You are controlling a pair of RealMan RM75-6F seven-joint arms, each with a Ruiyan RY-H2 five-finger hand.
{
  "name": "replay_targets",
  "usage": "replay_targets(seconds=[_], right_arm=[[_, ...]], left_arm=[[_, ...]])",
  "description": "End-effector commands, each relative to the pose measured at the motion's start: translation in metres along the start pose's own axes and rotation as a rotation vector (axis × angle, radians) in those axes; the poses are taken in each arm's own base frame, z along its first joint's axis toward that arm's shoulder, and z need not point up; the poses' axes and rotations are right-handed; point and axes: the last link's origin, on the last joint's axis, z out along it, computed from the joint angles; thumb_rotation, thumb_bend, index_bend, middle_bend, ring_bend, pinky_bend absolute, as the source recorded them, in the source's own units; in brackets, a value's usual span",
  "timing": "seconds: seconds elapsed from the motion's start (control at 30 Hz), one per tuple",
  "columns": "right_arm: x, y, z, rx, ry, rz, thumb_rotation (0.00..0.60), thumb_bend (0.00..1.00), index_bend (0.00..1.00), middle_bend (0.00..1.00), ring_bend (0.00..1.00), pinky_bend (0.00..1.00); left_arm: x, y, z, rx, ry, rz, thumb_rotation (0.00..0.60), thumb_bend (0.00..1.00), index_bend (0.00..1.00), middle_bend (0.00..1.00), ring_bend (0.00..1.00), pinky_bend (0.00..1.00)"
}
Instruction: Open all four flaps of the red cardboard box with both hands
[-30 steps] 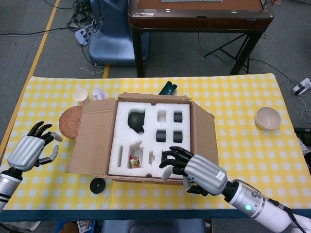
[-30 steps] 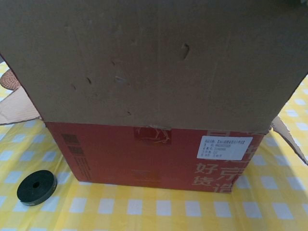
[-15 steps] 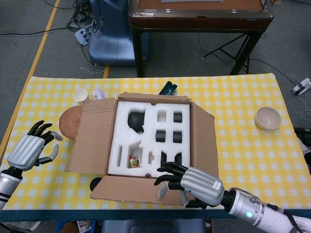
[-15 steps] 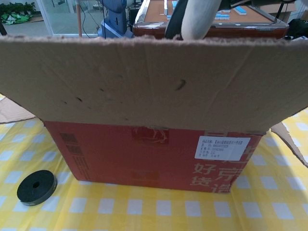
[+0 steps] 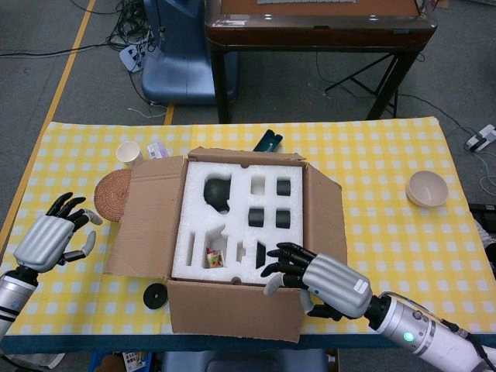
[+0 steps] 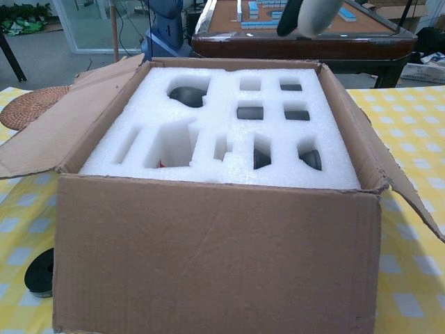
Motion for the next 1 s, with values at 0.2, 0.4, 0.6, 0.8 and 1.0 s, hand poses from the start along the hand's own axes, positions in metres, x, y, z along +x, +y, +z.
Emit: replay_targets(seconds=[0.2,0.4,0.6,0.8,1.0], right_arm=[[0.009,0.053,-0.02,-0.288,0.186,-0.219,0.6,0.92,0.29,0.2,0.07,0.0],[0.0,0.08,-0.048,-0.435,0.311,-0.324,0.6,0.63,0.25,0.19,0.07,0.0],[-0.017,0.1,-0.085,-0.56,0.375,-0.332,0.6,0.59,0.19,0.17,0.07,0.0],[-0.034,0.107,-0.122,-0.655,0.427,-0.336,0.6,0.57,0.14,0.15,0.07,0.0],[-0.051,0.112,-0.147,-0.726,0.463,-0.324,0.6,0.57,0.14,0.15,0.07,0.03]], left_arm=[[-0.005,-0.016,-0.004,0.074,0.004,-0.023,0.105,0.55,0.43,0.35,0.12,0.0],[-0.012,-0.033,-0.014,0.155,0.001,-0.035,0.247,0.55,0.41,0.35,0.12,0.0],[-0.021,-0.045,-0.03,0.238,0.031,-0.051,0.512,0.54,0.36,0.32,0.12,0.0],[-0.031,-0.051,-0.048,0.305,0.055,-0.058,0.529,0.46,0.3,0.31,0.12,0.0],[-0.043,-0.048,-0.073,0.355,0.073,-0.067,0.6,0.45,0.3,0.31,0.12,0.0]])
